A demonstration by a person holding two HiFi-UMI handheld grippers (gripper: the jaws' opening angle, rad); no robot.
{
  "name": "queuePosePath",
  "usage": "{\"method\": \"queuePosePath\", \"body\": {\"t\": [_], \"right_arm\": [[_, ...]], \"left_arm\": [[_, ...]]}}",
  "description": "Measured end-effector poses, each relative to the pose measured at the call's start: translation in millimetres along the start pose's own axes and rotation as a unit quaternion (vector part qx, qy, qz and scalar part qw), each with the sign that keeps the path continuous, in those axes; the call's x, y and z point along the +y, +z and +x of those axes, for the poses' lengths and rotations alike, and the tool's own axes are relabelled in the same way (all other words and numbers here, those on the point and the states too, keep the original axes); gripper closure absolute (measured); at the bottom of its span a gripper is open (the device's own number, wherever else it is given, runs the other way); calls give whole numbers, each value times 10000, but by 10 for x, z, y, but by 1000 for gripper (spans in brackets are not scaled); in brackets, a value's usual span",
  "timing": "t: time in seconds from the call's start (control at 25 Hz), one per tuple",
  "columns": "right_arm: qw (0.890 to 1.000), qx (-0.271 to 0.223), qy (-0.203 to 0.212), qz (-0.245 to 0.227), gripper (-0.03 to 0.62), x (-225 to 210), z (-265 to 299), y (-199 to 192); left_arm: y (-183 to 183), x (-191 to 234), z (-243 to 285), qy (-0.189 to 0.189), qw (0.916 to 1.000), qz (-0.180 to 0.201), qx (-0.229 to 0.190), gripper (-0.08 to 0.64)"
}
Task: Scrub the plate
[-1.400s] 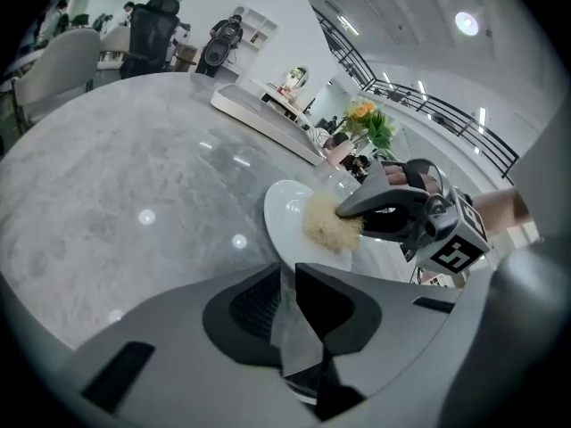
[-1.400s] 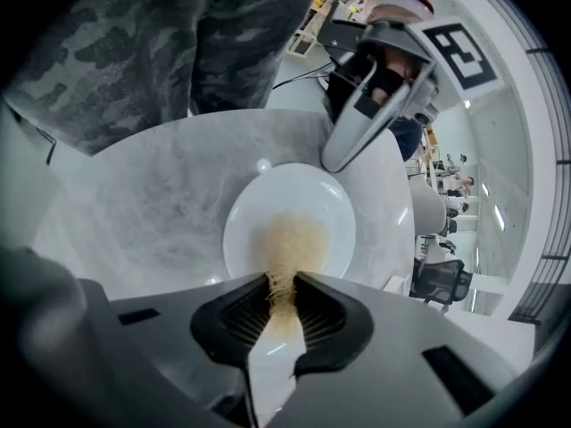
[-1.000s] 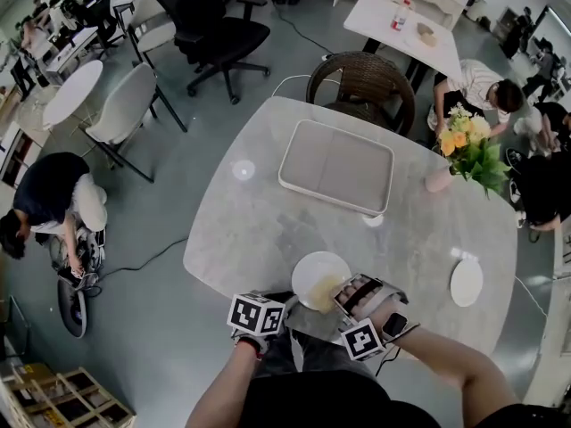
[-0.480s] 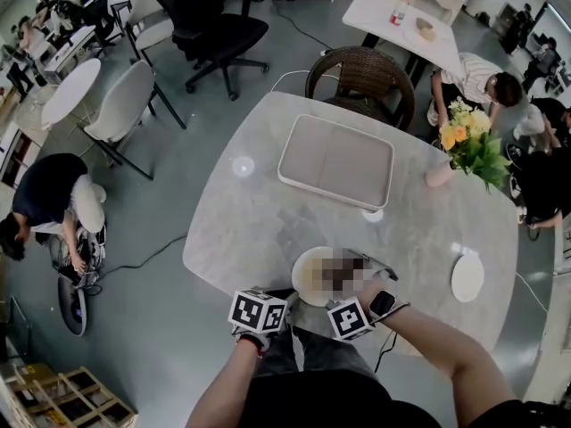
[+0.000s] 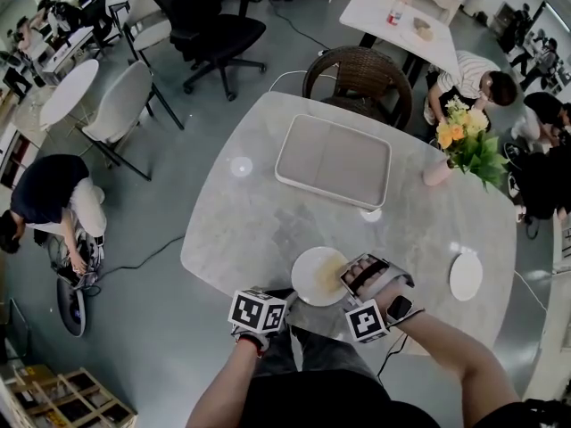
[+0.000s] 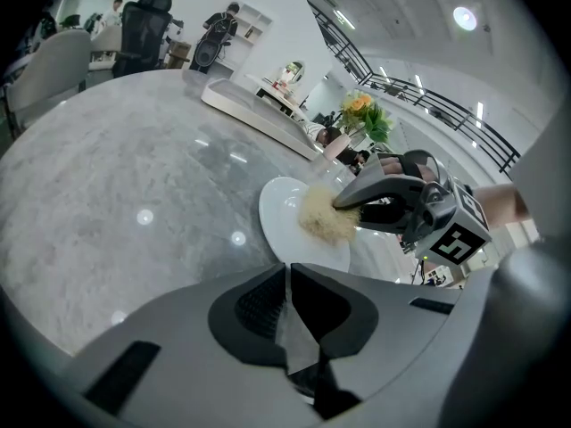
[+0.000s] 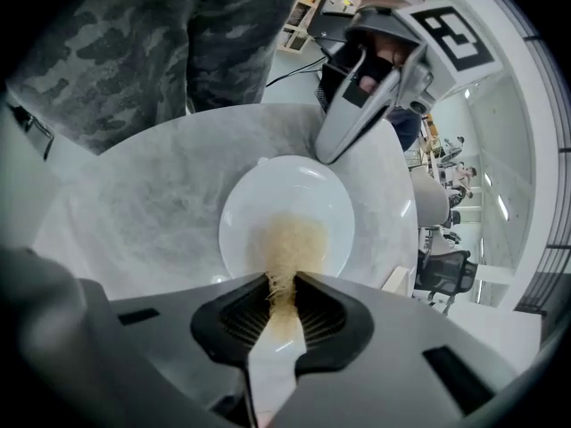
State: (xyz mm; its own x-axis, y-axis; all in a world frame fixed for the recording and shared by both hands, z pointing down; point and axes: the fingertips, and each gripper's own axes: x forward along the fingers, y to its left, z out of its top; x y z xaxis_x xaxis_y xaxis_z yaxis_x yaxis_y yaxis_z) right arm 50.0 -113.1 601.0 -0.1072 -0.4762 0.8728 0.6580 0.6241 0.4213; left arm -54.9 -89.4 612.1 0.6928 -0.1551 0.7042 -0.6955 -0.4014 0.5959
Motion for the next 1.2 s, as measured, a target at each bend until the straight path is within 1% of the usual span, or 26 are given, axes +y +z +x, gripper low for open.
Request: {"method": "queuePosePath", "body": {"t": [0.08,0.12,0.2,0.24,0.4,0.44,0.48,0.52,0.56,0.6,0.64,0.76,0.88,1.04,1.2], "right_arm": [[10000,-26,36,11,531,61,-55,21],[9998,-122,-26,135,531,63,-85,65],[9958,-513,-373,654,531,-23,-150,228],[9941,-624,-447,765,531,-38,-180,286],[9905,-963,-388,903,531,5,-224,522],[9898,-1036,-400,893,531,-9,-225,570],[9920,-994,-358,693,531,-4,-213,575],[9961,-808,-226,259,531,35,-185,527],[9978,-620,-113,-183,531,61,-150,473],[9975,-539,-84,-445,531,48,-118,451],[9969,-546,-121,-551,531,1,-91,453],[9956,-578,-306,-676,531,-204,2,439],[9951,-449,-459,-745,531,-418,98,351],[9967,-212,-577,-537,531,-610,170,178],[9985,10,-453,-298,531,-550,225,-23]], "left_arm": [[-6,1,-1,9,10000,-16,-3,531],[-6,2,-5,12,10000,-28,-7,531],[2,0,-7,15,10000,-40,-15,531],[4,-1,-5,18,10000,-41,-17,531],[0,-8,-3,12,10000,-16,-3,535],[-3,-12,-1,12,10000,8,6,538],[-5,-15,5,15,10000,34,17,540],[-6,-16,11,21,10000,55,29,541],[-6,-16,17,26,10000,68,41,541],[-2,-15,23,27,10000,75,50,541],[3,-15,28,24,9999,79,56,543],[18,-20,34,11,10000,80,57,545],[13,-30,37,0,10000,74,49,546],[-6,-45,42,-16,10000,45,39,546],[-42,-49,53,-26,10000,42,85,546]]}}
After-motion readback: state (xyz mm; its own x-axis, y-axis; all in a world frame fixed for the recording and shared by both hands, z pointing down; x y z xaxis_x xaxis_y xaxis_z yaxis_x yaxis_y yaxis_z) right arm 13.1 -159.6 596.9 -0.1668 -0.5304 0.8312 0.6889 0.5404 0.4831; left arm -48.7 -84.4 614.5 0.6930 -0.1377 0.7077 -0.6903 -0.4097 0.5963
